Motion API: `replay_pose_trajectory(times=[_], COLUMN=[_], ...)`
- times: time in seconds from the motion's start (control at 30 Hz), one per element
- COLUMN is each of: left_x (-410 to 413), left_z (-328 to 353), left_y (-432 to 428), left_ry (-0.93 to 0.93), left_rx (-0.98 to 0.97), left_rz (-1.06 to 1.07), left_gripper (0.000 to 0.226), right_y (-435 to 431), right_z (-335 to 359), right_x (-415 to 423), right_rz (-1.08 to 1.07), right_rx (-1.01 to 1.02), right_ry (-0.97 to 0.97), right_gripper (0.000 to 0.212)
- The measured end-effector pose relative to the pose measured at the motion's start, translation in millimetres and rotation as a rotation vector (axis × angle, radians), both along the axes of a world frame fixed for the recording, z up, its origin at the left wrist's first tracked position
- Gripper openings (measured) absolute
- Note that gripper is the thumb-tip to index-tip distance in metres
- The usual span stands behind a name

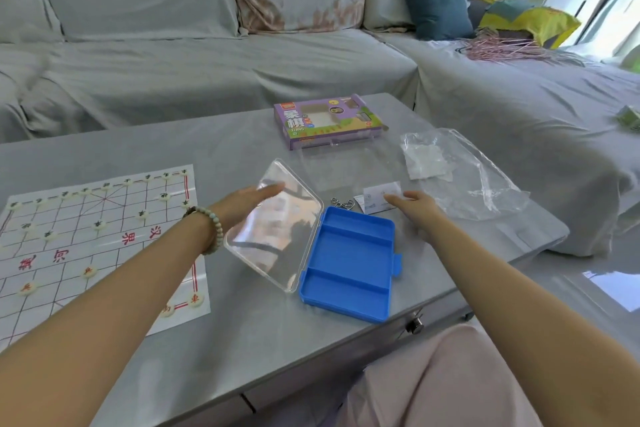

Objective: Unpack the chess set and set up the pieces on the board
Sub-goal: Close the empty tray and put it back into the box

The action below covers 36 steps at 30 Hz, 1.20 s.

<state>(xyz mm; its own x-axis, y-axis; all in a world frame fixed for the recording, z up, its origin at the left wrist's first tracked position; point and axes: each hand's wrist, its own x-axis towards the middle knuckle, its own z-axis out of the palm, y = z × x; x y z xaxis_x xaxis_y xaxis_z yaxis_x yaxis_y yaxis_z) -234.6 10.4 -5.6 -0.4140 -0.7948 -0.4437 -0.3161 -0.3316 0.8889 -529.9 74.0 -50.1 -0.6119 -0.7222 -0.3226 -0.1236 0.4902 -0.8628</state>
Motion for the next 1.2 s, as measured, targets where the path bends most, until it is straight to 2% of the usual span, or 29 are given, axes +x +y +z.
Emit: replay_pose_trajectory(times=[0.03,0.1,0.17,0.23,0.33,0.43,0.53,0.67,0.8,0.9,1.0,1.1,1.2], left_x=[-1,-1,-1,1,1,0,-3,-6,-10,-18,-31,-50,-69], left_z=[-2,-10,-17,-24,-33,-42,-52,-63,-67,-62,-53,-52,-59], left_y=[-2,-5,-5,-1,5,10,14,17,16,16,14,9,2], left_ry=[-0.007,-0.005,-0.060,-0.077,-0.067,-0.135,-0.287,-0.339,-0.425,-0.523,-0.527,-0.493,-0.531], left_rx=[-0.015,-0.054,-0.106,-0.162,-0.183,-0.279,-0.414,-0.438,-0.426,-0.501,-0.719,-0.844,-0.833], left_rz=[0.028,0.085,0.104,0.114,0.134,0.142,0.137,0.142,0.126,0.107,0.067,-0.141,-0.351], left_gripper=[0.082,0.057,0.056,0.062,0.071,0.080,0.085,0.090,0.092,0.088,0.067,0.047,0.045], right_y=[-3,-7,-6,-7,4,25,45,63,64,52,24,-13,-39], right_z=[-2,-5,-2,3,16,16,-1,-15,-16,-3,9,5,-4], right_x=[0,1,1,-2,2,19,37,47,45,41,34,30,32], right_rz=[0.006,0.027,0.019,-0.045,-0.137,0.024,0.184,0.385,0.458,0.431,0.338,0.343,0.386], right_rx=[0.001,-0.017,-0.050,-0.120,-0.270,-0.287,-0.220,-0.106,-0.017,-0.102,-0.210,-0.059,0.141], right_ry=[-0.002,-0.001,0.004,0.024,-0.092,-0.101,0.128,0.520,0.655,0.569,0.472,0.491,0.388], right_gripper=[0.055,0.030,0.014,0.015,0.018,0.016,0.024,0.021,0.019,0.014,0.006,0.021,0.037])
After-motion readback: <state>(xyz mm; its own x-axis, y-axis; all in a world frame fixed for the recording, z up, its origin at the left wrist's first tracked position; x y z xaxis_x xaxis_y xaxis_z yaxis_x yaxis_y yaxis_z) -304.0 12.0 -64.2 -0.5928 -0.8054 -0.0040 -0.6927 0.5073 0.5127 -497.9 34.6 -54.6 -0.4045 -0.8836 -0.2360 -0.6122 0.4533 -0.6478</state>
